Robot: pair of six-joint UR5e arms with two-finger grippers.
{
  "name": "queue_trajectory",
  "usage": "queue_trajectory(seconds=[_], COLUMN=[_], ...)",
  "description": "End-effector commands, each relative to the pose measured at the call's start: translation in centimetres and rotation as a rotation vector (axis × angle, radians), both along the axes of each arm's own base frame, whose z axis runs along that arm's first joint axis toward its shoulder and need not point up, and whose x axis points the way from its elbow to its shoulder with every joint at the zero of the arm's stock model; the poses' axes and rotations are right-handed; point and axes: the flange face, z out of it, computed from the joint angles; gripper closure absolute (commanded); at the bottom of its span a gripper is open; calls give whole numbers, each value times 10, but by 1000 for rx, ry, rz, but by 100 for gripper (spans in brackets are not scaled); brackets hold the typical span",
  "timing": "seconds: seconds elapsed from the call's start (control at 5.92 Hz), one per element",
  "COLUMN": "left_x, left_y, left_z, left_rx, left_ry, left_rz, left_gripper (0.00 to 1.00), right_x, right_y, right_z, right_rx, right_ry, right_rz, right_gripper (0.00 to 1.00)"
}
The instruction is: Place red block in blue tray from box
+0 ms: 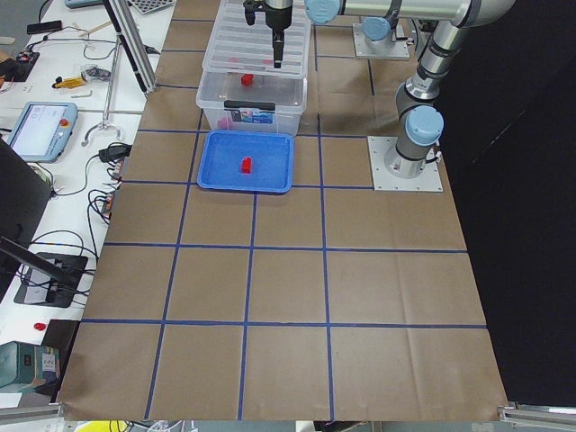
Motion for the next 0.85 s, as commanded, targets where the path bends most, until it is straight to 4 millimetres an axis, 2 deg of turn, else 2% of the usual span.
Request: queue_trajectory(seconds=[0.0, 0.34, 0.68], left_x=[0, 1, 2], left_y=[1, 1, 1], left_z=[2, 1, 1], left_rx=[-3, -6, -11], left_ry=[0, -5, -5], left_rz=[-3, -2, -3], left_gripper=[2, 2, 2], right_x=[16, 22, 47], right_y=[1, 1, 3], right_z=[-2, -2, 6], right_rx=[-1, 0, -2], right_ry=[-19, -29, -20], right_rz=[21, 29, 26], right_gripper=[0, 0, 0])
